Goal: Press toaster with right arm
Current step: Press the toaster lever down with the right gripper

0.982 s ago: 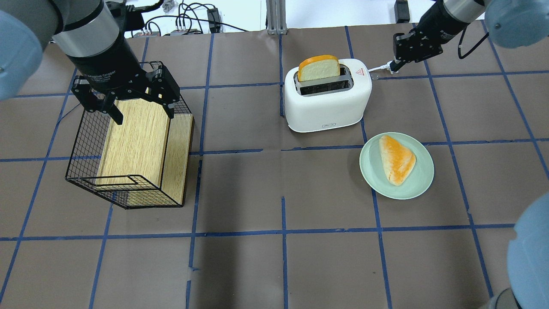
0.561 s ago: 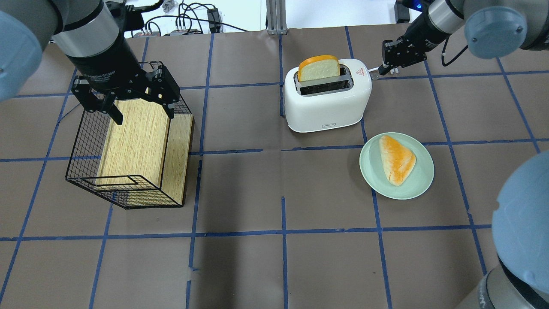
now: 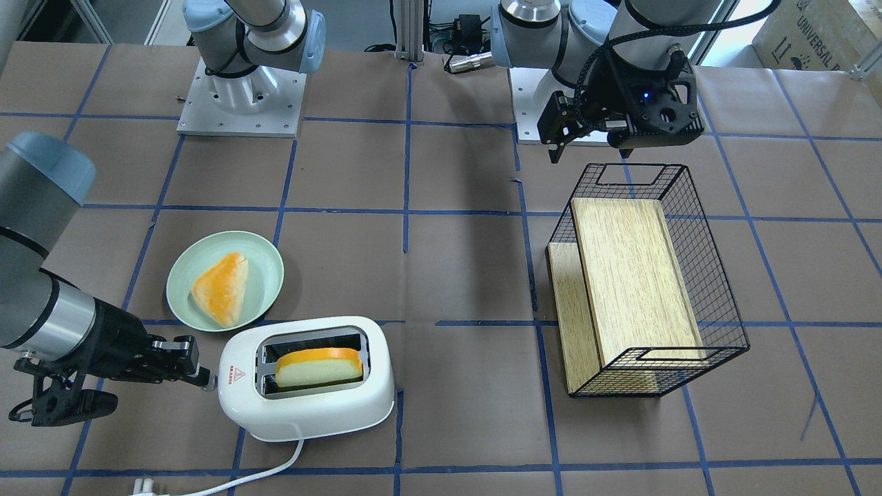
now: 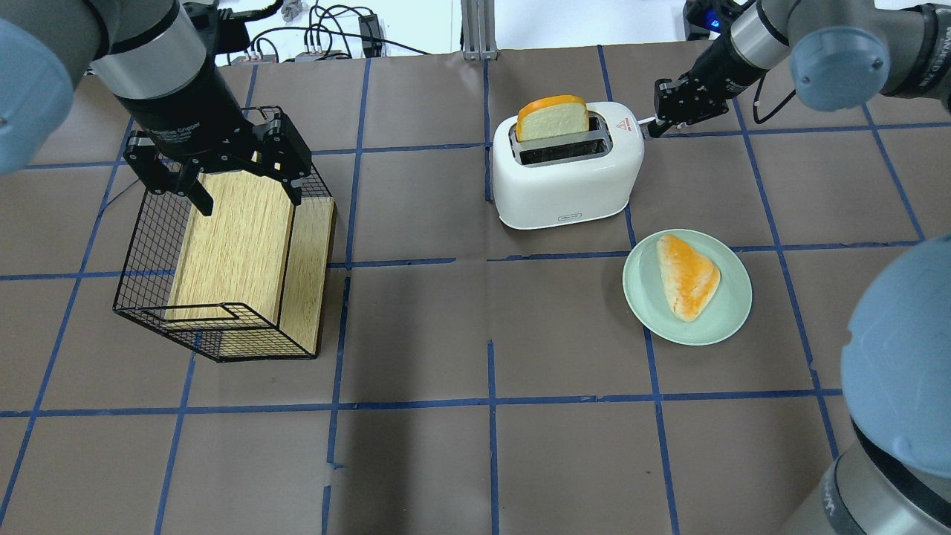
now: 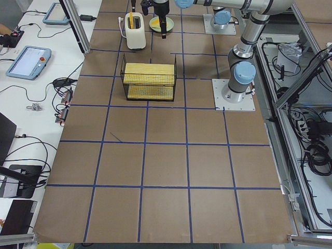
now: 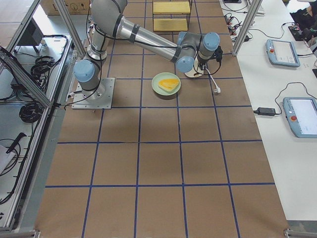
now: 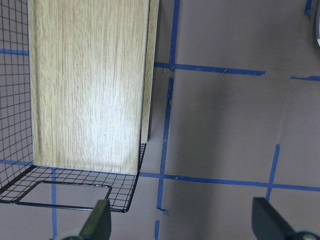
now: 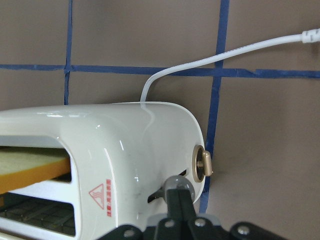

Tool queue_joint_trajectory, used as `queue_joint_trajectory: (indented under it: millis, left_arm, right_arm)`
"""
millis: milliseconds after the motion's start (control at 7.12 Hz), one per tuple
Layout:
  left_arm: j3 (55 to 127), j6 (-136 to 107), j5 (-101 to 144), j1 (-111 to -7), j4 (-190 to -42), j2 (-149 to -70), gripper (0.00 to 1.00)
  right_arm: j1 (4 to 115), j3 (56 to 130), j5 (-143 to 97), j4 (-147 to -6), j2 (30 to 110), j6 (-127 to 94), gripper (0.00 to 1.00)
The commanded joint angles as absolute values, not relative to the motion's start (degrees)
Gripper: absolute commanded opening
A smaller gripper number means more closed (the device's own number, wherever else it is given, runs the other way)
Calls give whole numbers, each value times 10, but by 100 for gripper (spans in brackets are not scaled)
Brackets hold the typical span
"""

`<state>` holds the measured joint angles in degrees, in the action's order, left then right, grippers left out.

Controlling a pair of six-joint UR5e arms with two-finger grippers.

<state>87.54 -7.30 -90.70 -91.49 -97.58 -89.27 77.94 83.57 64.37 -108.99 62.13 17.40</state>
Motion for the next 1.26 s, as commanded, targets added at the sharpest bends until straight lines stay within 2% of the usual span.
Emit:
queue_joint_trajectory:
  millis: [0,1123]
  left_arm:
    - [875,-73,-907,-915,-976,-893,100]
    - [875,-73,-907,-915,-976,-893,100]
  right_arm:
    - [778,836,641,-1089,608,174,2]
    - [773,837,628,-1089,588,174,2]
